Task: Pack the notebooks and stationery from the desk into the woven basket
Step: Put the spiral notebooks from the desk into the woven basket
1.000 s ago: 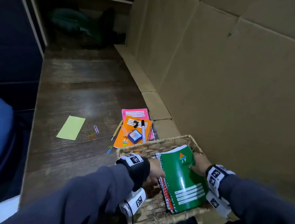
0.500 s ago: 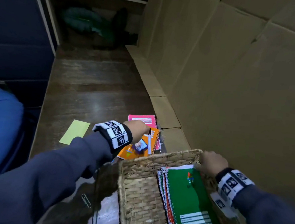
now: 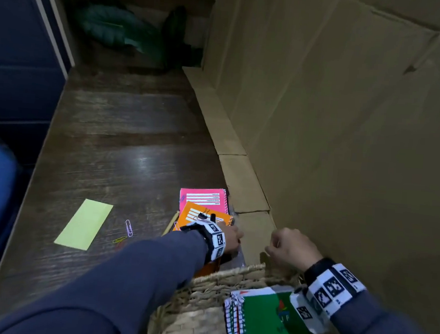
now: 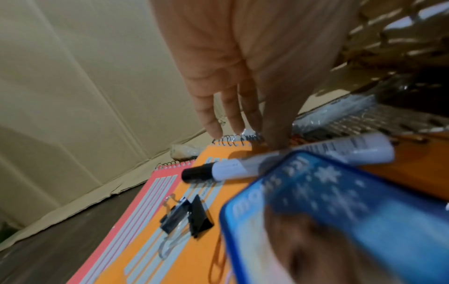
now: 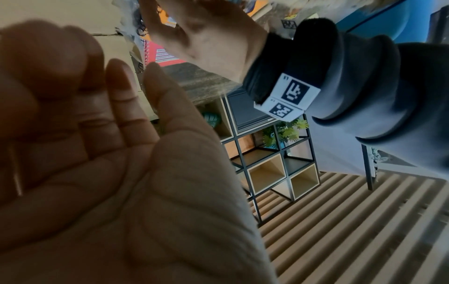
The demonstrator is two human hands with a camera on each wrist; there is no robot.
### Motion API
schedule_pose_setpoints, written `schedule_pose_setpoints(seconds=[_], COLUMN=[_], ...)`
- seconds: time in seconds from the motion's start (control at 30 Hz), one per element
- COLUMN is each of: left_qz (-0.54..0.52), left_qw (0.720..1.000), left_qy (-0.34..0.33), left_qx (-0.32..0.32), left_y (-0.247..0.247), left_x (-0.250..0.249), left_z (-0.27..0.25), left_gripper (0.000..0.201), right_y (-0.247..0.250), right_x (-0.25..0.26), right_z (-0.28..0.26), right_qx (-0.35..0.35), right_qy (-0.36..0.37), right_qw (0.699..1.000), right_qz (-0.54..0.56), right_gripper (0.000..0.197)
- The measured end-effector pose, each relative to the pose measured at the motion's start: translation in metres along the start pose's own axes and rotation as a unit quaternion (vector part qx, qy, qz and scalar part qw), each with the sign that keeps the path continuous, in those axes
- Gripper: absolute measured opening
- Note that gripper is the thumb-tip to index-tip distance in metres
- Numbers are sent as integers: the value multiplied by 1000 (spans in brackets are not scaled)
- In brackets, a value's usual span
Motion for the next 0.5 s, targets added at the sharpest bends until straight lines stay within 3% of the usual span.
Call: schedule_pose_setpoints(seconds=[0.13,0.2,0.3,0.43,0.5], left_qz=[89,116,168,73,36], left_qw=[995,993,984,996,994], left_qy=[-2,-10,-11,28,56], left_qx=[-52,-34,56,-48,-92], left_y=[-4,-8,-16,-3,0], left_x=[3,7,18,40,55], left_z=[9,9,-3,-33,-56], left_gripper=[37,36,45,24,24], right_y=[9,14,17,12,5], right_x=[16,25,35,56,69], right_z=[23,35,54,78,95], right_qx=[9,13,26,76,98], right_qy=[17,18,20,13,19], right_qw=[1000,1000,999,997,995], right_qz=[20,21,6,-3,-10], right_gripper=[16,14,18,23,23])
Point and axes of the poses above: each hand's wrist, its own z-axis towards the middle knuckle, its own y-axis out of the back of the hand, x = y × z, the point moved 7 cm from there along z, towards the middle knuckle, and after that the axes turned 7 degrees about x, right-handed, at the moved point
